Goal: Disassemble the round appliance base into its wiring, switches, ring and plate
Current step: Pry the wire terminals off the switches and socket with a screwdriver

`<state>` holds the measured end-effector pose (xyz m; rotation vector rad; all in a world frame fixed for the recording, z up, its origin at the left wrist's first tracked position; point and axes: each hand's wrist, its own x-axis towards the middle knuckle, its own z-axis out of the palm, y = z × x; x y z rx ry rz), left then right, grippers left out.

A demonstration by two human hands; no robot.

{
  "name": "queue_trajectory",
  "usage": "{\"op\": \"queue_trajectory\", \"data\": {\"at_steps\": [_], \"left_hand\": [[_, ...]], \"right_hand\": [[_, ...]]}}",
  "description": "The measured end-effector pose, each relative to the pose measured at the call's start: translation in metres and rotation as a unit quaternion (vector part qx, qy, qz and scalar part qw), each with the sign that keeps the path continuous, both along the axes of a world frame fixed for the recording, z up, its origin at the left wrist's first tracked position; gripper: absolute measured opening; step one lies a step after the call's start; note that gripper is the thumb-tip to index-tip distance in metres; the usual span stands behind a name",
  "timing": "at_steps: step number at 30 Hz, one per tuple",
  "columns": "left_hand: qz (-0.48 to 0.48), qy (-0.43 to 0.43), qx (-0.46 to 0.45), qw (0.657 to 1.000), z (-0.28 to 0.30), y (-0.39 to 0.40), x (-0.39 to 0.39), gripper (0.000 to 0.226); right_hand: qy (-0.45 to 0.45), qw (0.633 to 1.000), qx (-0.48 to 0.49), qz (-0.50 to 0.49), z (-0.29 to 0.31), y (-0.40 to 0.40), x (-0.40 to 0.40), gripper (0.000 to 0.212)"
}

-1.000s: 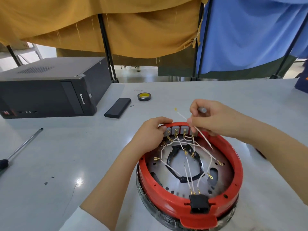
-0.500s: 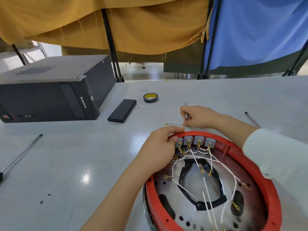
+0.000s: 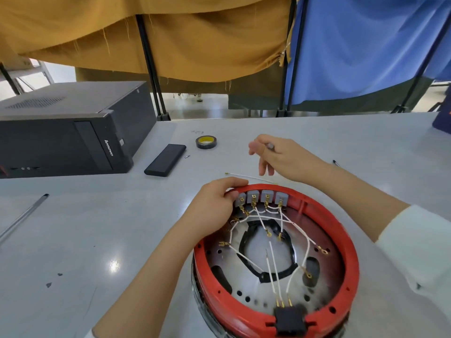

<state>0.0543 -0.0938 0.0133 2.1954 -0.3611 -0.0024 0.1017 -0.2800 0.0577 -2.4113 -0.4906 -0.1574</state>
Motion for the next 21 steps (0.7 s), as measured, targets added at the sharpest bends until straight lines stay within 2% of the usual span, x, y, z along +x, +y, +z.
{"op": "queue_trajectory", "data": {"at_steps": [3,5,9,12,17,21], "left_hand": [[-0.001,-0.011,0.022,1.0,0.001,-0.001,0.0,0.034],[-0.012,-0.01,0.045,0.999,0.003,-0.002,-0.001,0.034],[-0.024,0.0,0.105,0.994,0.015,-0.003,0.003,0.028],[-0.003,-0.018,0.096,0.995,0.019,-0.012,0.004,0.027],[0.028,-0.058,0.148,0.987,0.006,-0.021,0.001,0.029],[0.025,-0.062,0.136,0.988,0.006,-0.018,0.003,0.031]], "right_hand": [[-0.002,0.987,0.162,0.013,0.005,0.005,-0.03,0.053],[0.013,0.976,0.216,0.002,0.001,0.007,-0.043,0.05],[-0.009,0.978,0.198,-0.067,-0.02,0.009,-0.054,0.041],[-0.019,0.972,0.211,-0.102,-0.031,0.009,-0.056,0.031],[-0.082,0.968,0.187,-0.147,-0.034,0.012,-0.056,0.038],[-0.088,0.972,0.152,-0.155,-0.036,0.014,-0.053,0.036]]}}
